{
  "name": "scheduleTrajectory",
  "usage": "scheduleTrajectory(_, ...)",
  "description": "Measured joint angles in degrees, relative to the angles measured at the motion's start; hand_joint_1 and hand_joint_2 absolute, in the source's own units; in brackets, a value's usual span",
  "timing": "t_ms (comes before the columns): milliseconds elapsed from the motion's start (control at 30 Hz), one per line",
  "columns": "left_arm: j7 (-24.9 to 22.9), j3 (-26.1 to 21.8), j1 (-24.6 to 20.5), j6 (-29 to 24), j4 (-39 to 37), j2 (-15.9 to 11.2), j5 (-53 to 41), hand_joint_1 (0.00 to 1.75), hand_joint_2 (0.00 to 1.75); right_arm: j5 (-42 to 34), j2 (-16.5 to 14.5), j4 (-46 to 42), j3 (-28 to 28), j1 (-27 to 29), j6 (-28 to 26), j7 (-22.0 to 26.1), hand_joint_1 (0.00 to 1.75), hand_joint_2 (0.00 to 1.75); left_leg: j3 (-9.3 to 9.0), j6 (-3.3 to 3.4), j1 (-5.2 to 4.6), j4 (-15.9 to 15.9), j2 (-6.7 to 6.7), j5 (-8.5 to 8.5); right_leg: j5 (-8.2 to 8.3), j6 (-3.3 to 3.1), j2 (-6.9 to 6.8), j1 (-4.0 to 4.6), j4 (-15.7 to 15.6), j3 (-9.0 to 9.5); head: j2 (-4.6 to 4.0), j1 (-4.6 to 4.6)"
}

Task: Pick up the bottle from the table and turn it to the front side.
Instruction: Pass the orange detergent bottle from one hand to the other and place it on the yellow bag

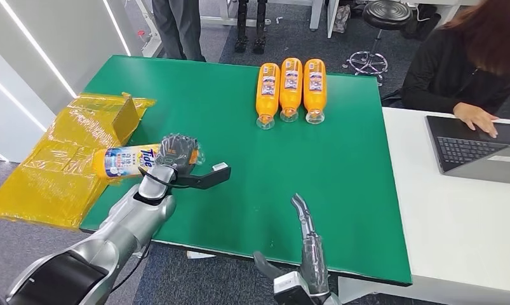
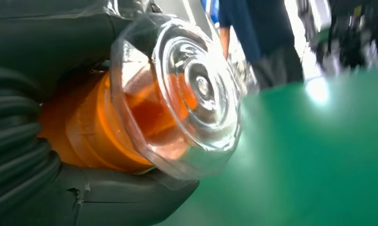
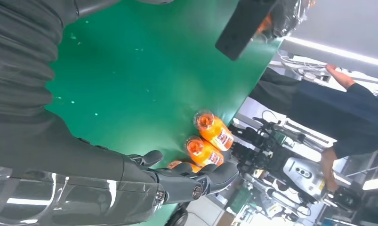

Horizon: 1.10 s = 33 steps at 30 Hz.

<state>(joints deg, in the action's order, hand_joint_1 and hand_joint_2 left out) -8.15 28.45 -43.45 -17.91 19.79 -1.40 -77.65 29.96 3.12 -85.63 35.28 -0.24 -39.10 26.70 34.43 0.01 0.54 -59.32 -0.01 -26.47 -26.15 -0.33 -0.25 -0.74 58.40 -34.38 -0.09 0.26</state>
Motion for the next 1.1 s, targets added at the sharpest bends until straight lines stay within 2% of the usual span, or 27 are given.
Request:
scheduleTrajectory(67, -1.3, 0.3, -0.2, 2.4, -1.1, -0.6, -0.2, 1.63, 1.75, 0.0, 0.2, 0.0, 0.0, 0.4, 0.0, -0.2, 0.00, 1.75, 0.00, 0.00, 0.00, 0.0, 0.01, 0.00, 0.00, 0.00, 0.01, 0.00, 0.0, 0.00, 0.00, 0.01)
scheduleTrajectory(200, -3.2, 0.5, -0.7, 4.9, -3.2, -2.3, -0.7, 0.14, 1.75, 0.1, 0.7, -0.2, -0.1, 1.1, 0.0, -0.6, 0.00, 1.75, 0.01, 0.00, 0.01, 0.0, 0.04, 0.00, 0.00, 0.00, 0.03, 0.01, 0.0, -0.01, 0.00, 0.01)
scheduleTrajectory(233, -3.7, 0.6, -0.8, 5.1, -3.5, -3.0, -0.7, 0.04, 1.75, 0.2, 0.8, -0.3, -0.2, 1.3, 0.0, -0.9, 0.00, 1.75, 0.00, 0.00, 0.01, 0.0, 0.05, 0.00, 0.00, -0.01, 0.06, 0.01, 0.0, -0.02, 0.00, 0.01)
scheduleTrajectory(267, -4.2, 0.6, -0.8, 5.2, -3.8, -3.6, -0.7, 0.00, 1.75, 0.3, 0.9, -0.4, -0.2, 1.5, 0.1, -1.2, 0.00, 1.75, 0.00, 0.00, 0.01, 0.0, 0.07, 0.00, 0.00, -0.01, 0.09, 0.01, 0.0, -0.03, 0.00, 0.00)
scheduleTrajectory(400, -5.2, 0.6, -0.8, 4.9, -4.5, -6.2, -0.6, 0.00, 1.75, 0.9, 1.1, -0.7, -0.5, 1.8, 0.6, -2.2, 0.00, 1.75, 0.01, -0.01, 0.03, 0.0, 0.10, 0.00, 0.01, -0.02, 0.13, 0.02, 0.0, -0.07, 0.00, 0.01)
scheduleTrajectory(533, -5.5, 0.6, -0.8, 2.4, -4.9, -8.1, -0.5, 0.00, 1.75, 0.8, 1.2, -0.3, -0.6, 1.9, 1.8, -2.3, 0.00, 1.75, 0.01, -0.01, 0.03, 0.0, 0.09, 0.00, 0.01, -0.02, 0.14, 0.02, 0.0, -0.06, 0.00, 0.00)
scheduleTrajectory(800, -4.1, 0.1, -0.6, -4.2, -4.9, -9.6, 0.3, 0.00, 1.75, -0.2, 1.2, 1.9, -0.6, 0.9, 3.6, -1.0, 0.00, 1.75, 0.02, -0.01, 0.02, 0.0, 0.08, 0.00, 0.01, -0.02, 0.11, 0.01, 0.0, -0.04, 0.00, 0.01)
scheduleTrajectory(867, -1.7, -0.5, -0.5, -9.3, -4.9, -9.3, 1.5, 0.00, 1.75, -0.2, 1.2, 2.3, -0.6, 0.5, 3.6, -1.0, 0.00, 1.75, 0.01, -0.01, 0.02, 0.0, 0.07, 0.00, 0.01, -0.02, 0.10, 0.01, 0.0, -0.04, 0.00, 0.01)
scheduleTrajectory(967, 6.1, -2.8, 0.1, -18.2, -3.8, -7.5, 5.0, 0.00, 1.75, -0.2, 1.1, 2.8, -0.7, 0.0, 2.7, -1.0, 0.00, 1.75, 0.00, 0.00, -0.01, 0.0, 0.03, 0.00, 0.01, -0.02, 0.03, 0.00, 0.0, -0.02, 0.00, 0.01)
scheduleTrajectory(1033, 12.7, -5.1, 1.4, -21.0, -1.0, -5.7, 7.6, 0.00, 1.75, -0.2, 1.0, 2.8, -1.0, 0.0, 1.8, -1.0, 0.00, 1.75, 0.00, 0.00, -0.02, 0.0, 0.00, 0.00, 0.01, -0.02, 0.00, -0.02, 0.0, 0.00, 0.00, 0.01)
scheduleTrajectory(1100, 18.5, -7.3, 3.6, -21.6, 3.1, -3.8, 10.0, 0.00, 1.75, -0.2, 1.0, 2.8, -1.6, 0.4, 1.0, -1.0, 0.00, 1.75, 0.01, 0.01, -0.04, 0.0, 0.01, -0.01, 0.01, -0.02, 0.02, -0.03, 0.0, 0.00, 0.00, 0.01)
